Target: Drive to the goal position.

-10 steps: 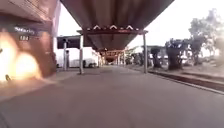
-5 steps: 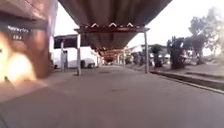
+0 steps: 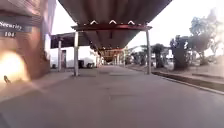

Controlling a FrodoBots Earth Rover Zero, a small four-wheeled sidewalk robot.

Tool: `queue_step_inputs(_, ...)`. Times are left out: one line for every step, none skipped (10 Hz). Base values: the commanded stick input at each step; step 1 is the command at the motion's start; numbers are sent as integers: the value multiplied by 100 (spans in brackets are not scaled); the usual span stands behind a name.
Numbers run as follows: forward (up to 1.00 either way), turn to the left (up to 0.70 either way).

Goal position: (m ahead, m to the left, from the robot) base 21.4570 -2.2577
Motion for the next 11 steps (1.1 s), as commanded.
queue_step_inputs(70,0)
queue_step_inputs(70,0)
queue_step_inputs(70,0)
queue_step_inputs(70,0)
queue_step_inputs(70,0)
queue_step_inputs(70,0)
queue_step_inputs(70,0)
queue_step_inputs(70,0)
queue_step_inputs(70,0)
queue_step_inputs(70,0)
queue_step_inputs(70,0)
